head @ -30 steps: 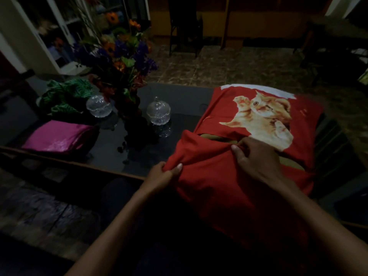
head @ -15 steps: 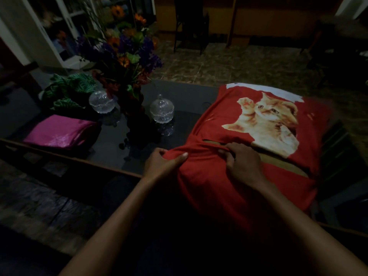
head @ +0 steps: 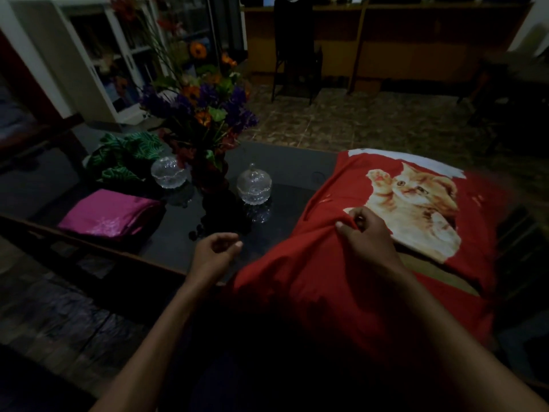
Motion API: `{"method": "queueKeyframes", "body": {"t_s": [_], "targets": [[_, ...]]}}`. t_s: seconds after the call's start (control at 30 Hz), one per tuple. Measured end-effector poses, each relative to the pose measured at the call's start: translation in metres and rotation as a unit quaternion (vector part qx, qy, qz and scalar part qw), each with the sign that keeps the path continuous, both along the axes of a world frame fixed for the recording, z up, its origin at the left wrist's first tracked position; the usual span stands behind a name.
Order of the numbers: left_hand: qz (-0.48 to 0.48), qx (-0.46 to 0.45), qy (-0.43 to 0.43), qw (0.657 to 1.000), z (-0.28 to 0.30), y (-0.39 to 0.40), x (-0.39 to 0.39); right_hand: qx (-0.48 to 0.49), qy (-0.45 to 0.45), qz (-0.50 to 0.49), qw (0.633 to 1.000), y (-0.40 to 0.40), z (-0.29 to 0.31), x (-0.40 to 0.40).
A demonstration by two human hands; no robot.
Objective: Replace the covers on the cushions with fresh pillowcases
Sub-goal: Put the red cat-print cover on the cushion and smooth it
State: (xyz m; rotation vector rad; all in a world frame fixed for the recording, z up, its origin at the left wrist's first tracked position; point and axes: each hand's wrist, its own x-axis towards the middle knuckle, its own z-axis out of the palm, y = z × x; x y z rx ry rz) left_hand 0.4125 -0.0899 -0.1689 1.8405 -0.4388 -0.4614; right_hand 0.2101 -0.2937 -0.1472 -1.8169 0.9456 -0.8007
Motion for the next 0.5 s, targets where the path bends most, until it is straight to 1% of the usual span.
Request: {"method": "queueKeyframes", "body": {"t_s": [0.07,0.13,0.2,0.3,0.37,0.5], "targets": [[-0.038,0.004,-0.054,0.998,-0.002,0.007,-0.007,0.042,0.001,-0.032,0.999,-0.008,-0.008,-0.003],[-0.110,0.063,-0.061,0.990,-0.011,0.012,-0.019,0.061,0.031,-0.021,0.997,-0.008,-0.012,-0.002],[-0.143,0.121,-0.077,0.979,-0.023,0.013,-0.030,0.052,0.046,0.010,0.998,-0.002,-0.009,0.003],[-0.109,0.156,-0.147,0.971,-0.027,0.006,-0.039,-0.012,0.017,0.037,0.999,0.002,0.004,0.008],[-0.103,0.168,-0.166,0.966,-0.023,-0.001,-0.038,-0.044,0.002,0.028,0.999,-0.001,0.015,0.005],[-0.094,0.153,-0.207,0.962,-0.003,-0.023,-0.029,-0.041,0.051,0.024,0.998,-0.006,0.011,-0.002]]}}
